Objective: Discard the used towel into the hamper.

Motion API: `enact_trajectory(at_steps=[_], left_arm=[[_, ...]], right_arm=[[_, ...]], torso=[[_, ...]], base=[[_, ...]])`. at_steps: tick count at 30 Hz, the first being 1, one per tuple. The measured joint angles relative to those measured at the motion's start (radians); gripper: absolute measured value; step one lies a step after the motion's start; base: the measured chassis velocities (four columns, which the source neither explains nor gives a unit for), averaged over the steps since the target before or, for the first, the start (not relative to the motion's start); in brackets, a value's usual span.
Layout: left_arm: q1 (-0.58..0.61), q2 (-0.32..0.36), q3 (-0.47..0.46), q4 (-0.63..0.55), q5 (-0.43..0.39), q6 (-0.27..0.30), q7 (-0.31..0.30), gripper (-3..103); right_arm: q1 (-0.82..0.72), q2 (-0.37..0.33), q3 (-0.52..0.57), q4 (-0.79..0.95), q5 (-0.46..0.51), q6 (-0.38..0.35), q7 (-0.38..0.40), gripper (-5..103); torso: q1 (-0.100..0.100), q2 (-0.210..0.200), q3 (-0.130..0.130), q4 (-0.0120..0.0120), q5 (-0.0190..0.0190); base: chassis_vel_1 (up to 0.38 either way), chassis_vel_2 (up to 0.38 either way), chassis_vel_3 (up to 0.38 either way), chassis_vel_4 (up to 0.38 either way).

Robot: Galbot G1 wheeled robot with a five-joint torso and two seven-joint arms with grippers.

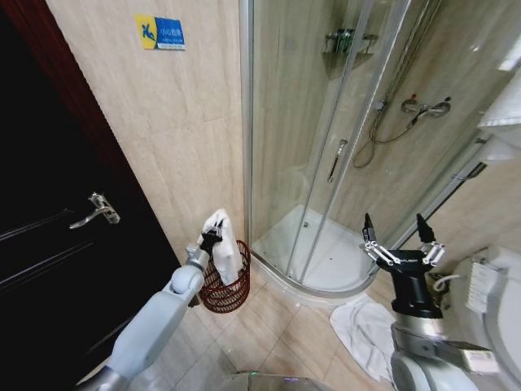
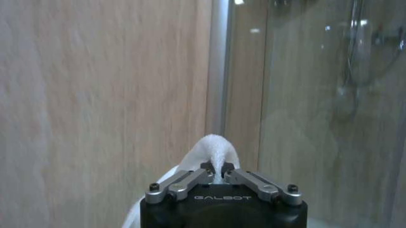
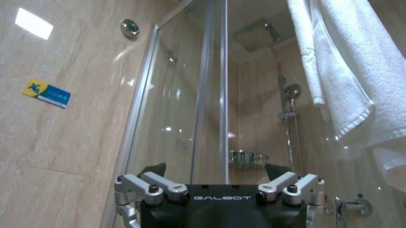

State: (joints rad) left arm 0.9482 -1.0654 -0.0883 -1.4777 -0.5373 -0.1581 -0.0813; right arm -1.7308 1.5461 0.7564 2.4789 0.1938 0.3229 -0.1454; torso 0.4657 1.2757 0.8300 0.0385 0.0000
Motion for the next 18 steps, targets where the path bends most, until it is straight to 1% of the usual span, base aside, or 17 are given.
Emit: enact_trajectory(at_steps=[1, 3, 5, 7, 8, 10, 11, 12, 13, 15, 16, 17, 18], left_arm=[[-0.016, -0.001, 0.028, 0.036, -0.001, -0.003, 0.001, 3], [-0.025, -0.002, 0.041, 0.054, -0.001, -0.004, 0.001, 3], [-0.059, -0.01, 0.08, 0.127, 0.005, -0.018, 0.003, 3], [-0.066, -0.013, 0.089, 0.145, 0.007, -0.022, 0.003, 3], [-0.083, -0.022, 0.105, 0.183, 0.014, -0.032, 0.002, 3], [-0.119, -0.057, 0.123, 0.278, 0.051, -0.07, -0.006, 3], [-0.119, -0.057, 0.123, 0.278, 0.051, -0.07, -0.006, 3], [-0.143, -0.08, 0.134, 0.339, 0.07, -0.09, -0.007, 3], [-0.162, -0.093, 0.141, 0.383, 0.079, -0.102, -0.007, 3], [-0.168, -0.098, 0.143, 0.397, 0.083, -0.106, -0.007, 3], [-0.193, -0.115, 0.153, 0.469, 0.106, -0.13, 0.002, 3], [-0.193, -0.115, 0.153, 0.469, 0.106, -0.13, 0.002, 3], [-0.21, -0.124, 0.16, 0.517, 0.113, -0.144, 0.008, 3]], right_arm=[[0.002, -0.002, 0.0, 0.004, 0.0, 0.0, 0.0, 100], [0.003, -0.003, 0.002, 0.006, 0.0, 0.0, -0.001, 100], [0.002, -0.01, 0.008, 0.01, 0.001, 0.0, -0.006, 100], [0.001, -0.012, 0.009, 0.01, 0.002, 0.001, -0.008, 100], [-0.001, -0.015, 0.011, 0.01, 0.006, 0.005, -0.016, 100], [0.001, -0.021, 0.014, 0.007, 0.012, 0.012, -0.03, 100], [0.001, -0.021, 0.014, 0.007, 0.012, 0.012, -0.03, 100], [0.003, -0.025, 0.013, 0.007, 0.015, 0.012, -0.034, 100], [0.005, -0.03, 0.013, 0.008, 0.017, 0.01, -0.035, 100], [0.005, -0.032, 0.013, 0.008, 0.018, 0.009, -0.035, 100], [0.003, -0.042, 0.018, 0.009, 0.021, 0.005, -0.037, 100], [0.003, -0.042, 0.018, 0.009, 0.021, 0.005, -0.037, 100], [-0.001, -0.049, 0.025, 0.009, 0.021, 0.005, -0.041, 100]], torso=[[0.0, 0.0, 0.0, 0.0, 0.0001], [0.0, 0.0, 0.0, 0.0, -0.0001], [0.0, 0.0, 0.0, 0.0, 0.0002], [0.0, 0.0, 0.0, 0.0, 0.0003], [0.0, 0.0, 0.0, 0.0001, 0.0], [0.0, 0.0, 0.0, 0.0, 0.0001], [0.0, 0.0, 0.0, 0.0, 0.0001], [0.0, 0.0, 0.0, 0.0, -0.0003], [0.0, 0.0, 0.0, -0.0001, 0.0], [0.0, 0.0, 0.0, -0.0001, 0.0], [0.0, 0.0, 0.0, 0.0, 0.0001], [0.0, 0.0, 0.0, 0.0, 0.0001], [0.0, 0.0, 0.0, 0.0, 0.0]], base=[[0.0, 0.0, 0.0, 0.0], [0.0, 0.0, 0.0, 0.0], [0.0, 0.0, 0.0, 0.0], [0.0, 0.0, 0.0, 0.0], [0.0, 0.0, 0.0, 0.0], [0.0, 0.0, 0.0, 0.0], [0.0, 0.0, 0.0, 0.0], [0.0, 0.0, 0.0, 0.0], [0.0, 0.0, 0.0, 0.0], [0.0, 0.0, 0.0, 0.0], [0.0, 0.0, 0.0, 0.0], [0.0, 0.0, 0.0, 0.0], [0.0, 0.0, 0.0, 0.0]])
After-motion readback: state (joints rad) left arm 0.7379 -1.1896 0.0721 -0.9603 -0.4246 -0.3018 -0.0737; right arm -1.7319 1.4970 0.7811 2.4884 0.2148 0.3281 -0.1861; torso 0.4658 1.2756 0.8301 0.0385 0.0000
